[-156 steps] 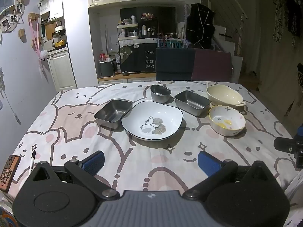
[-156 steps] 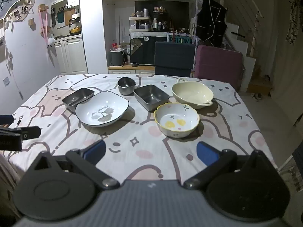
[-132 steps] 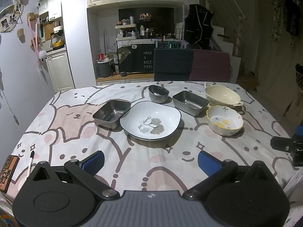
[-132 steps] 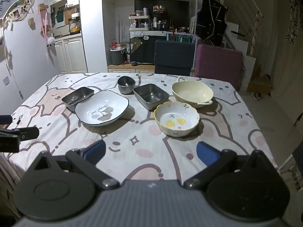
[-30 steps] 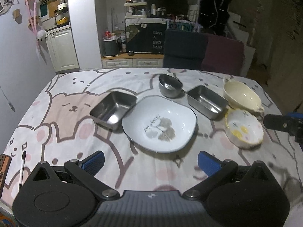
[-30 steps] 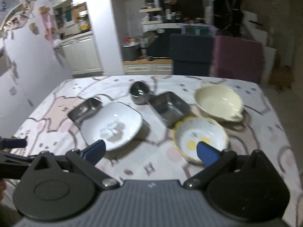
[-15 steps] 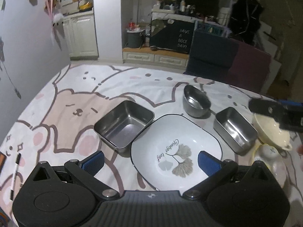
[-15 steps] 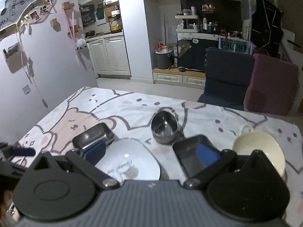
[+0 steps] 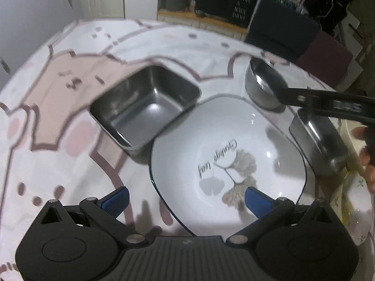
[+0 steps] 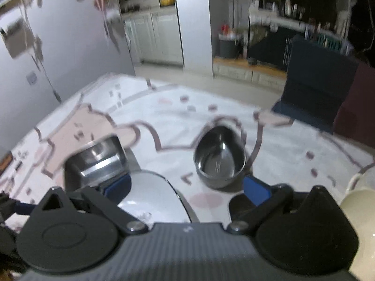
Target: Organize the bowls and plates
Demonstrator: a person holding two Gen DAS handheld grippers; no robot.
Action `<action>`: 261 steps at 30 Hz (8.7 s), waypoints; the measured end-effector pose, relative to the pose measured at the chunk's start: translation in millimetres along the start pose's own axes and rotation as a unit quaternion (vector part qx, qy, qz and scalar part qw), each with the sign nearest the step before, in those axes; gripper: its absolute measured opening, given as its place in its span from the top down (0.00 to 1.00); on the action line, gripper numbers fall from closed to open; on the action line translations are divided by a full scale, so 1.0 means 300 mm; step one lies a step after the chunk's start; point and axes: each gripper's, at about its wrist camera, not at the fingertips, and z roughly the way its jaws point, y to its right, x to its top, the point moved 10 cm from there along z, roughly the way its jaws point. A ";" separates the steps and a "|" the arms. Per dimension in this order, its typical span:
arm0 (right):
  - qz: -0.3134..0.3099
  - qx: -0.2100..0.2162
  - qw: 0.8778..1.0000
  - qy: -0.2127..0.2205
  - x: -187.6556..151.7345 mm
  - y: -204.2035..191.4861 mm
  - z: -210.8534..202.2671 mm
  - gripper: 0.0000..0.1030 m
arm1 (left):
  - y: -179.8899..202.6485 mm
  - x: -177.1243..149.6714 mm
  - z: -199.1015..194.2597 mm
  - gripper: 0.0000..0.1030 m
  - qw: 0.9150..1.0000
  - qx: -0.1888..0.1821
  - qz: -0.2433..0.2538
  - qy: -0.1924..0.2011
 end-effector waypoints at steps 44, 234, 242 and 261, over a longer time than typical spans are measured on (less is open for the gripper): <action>0.060 -0.011 0.996 -0.071 -0.242 0.018 0.125 0.72 | -0.108 -0.064 0.073 0.02 0.976 -0.136 -0.153 -0.068; 0.543 -0.127 0.820 0.129 -0.700 1.058 -0.452 0.48 | 1.215 0.355 0.381 0.53 0.934 -0.248 0.256 0.027; 0.517 -0.138 0.839 0.099 -0.677 1.072 -0.407 0.63 | 1.231 0.362 0.444 0.73 0.932 -0.234 0.276 -0.005; 0.503 -0.146 0.848 0.079 -0.646 1.093 -0.372 0.75 | 1.272 0.392 0.496 0.74 0.932 -0.252 0.260 -0.031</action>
